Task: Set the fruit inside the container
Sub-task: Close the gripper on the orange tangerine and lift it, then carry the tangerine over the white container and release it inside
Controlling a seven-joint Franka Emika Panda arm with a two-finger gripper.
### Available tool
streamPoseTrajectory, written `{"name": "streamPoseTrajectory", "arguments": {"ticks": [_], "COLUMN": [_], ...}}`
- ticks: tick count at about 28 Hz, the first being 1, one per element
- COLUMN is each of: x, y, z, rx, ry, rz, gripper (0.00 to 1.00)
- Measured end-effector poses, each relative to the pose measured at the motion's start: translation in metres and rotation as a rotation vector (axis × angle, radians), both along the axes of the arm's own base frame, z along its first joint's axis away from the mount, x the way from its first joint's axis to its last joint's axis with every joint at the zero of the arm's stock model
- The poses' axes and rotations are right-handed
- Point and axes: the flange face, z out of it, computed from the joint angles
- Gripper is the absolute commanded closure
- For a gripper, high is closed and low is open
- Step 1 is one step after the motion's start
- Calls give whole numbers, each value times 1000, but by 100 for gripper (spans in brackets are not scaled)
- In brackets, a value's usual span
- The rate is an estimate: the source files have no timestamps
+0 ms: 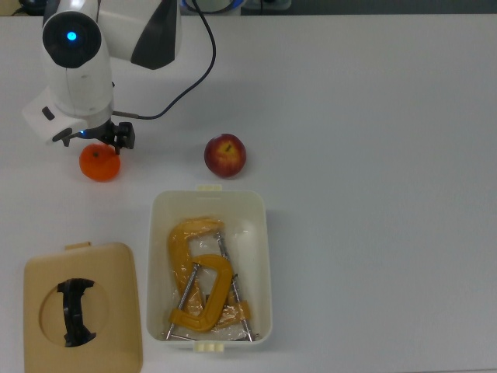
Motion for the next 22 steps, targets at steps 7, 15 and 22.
{"name": "streamPoseTrajectory", "arguments": {"ticks": [7,15,22], "x": [3,5,11], "y": [1,3,2], "z": [-16,-22,-10], "rx": [-33,-52,-53], "ry": [8,2,-28], "rz": [-6,-10,-25], "gripper": [55,100,100]}}
